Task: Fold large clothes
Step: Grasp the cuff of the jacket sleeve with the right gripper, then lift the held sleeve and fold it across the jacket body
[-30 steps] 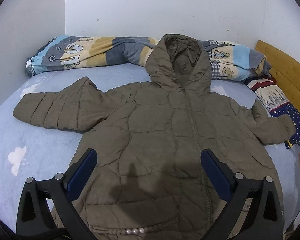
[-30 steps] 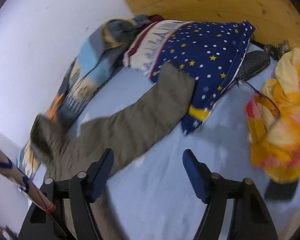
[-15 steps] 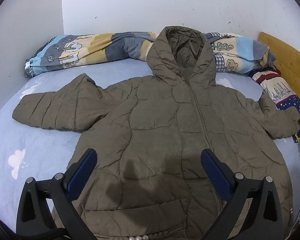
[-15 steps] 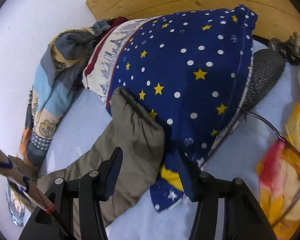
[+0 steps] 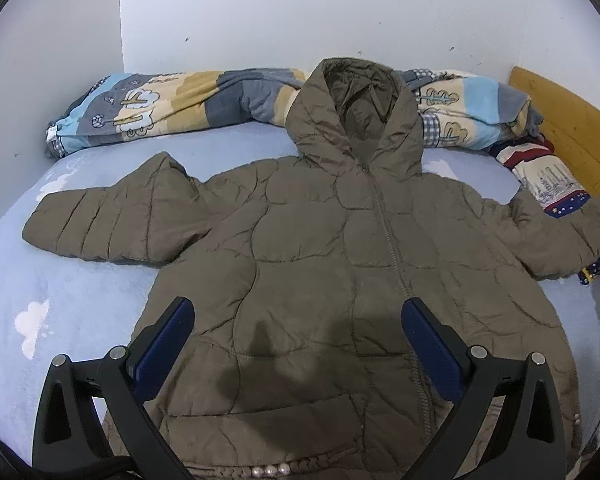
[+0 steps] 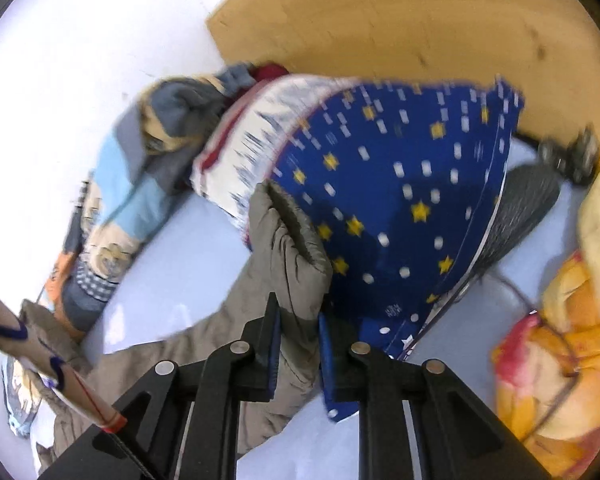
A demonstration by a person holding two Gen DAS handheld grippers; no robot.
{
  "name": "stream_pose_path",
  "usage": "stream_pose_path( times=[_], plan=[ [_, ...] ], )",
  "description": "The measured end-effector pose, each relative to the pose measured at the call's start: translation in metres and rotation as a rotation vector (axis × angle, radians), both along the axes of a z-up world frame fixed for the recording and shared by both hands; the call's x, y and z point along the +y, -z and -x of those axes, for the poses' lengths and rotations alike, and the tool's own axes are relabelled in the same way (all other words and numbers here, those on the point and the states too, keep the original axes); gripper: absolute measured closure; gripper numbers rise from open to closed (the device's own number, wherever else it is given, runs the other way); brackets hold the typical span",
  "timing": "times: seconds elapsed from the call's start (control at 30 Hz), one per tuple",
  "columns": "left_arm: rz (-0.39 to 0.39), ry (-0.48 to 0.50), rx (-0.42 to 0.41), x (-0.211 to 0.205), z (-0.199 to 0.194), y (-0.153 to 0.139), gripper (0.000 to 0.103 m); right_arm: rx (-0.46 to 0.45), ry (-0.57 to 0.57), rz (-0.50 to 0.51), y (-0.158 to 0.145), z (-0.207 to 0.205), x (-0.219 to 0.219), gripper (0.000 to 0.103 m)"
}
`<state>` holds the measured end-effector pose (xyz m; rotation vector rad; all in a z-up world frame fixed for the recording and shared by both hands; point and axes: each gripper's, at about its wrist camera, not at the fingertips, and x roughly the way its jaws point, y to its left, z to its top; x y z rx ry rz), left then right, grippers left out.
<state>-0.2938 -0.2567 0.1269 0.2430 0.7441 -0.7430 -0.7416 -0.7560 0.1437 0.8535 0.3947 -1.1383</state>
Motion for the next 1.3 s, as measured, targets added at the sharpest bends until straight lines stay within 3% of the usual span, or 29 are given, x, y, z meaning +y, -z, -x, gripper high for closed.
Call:
stream_pose_path(
  times=[0.13,0.37,0.53,0.67,0.9,1.3],
  plan=[
    [0.030,-0.005,-0.021,0.010,0.004,-0.014,0.000,-0.009,-0.041,0.073,-0.054,-0.013,0.034,0.087],
    [0.081,-0.030,-0.038,0.034,-0.001,-0.033,0.000,0.003,-0.187,0.190,-0.155,-0.078,0.110,0.087],
    [0.113,-0.057,-0.035,0.056,-0.008,-0.043,0.000,0.029,-0.323,0.255,-0.201,-0.145,0.182,0.087],
    [0.131,-0.091,-0.047,0.074,-0.013,-0.049,0.000,0.038,-0.432,0.280,-0.215,-0.191,0.234,0.087],
    [0.133,-0.137,-0.037,0.100,-0.027,-0.049,0.000,0.080,-0.614,0.270,-0.188,-0.287,0.310,0.088],
    [0.106,-0.205,-0.002,0.109,-0.045,-0.041,0.000,0.177,-0.835,0.076,-0.046,-0.424,0.385,0.088]
  ],
)
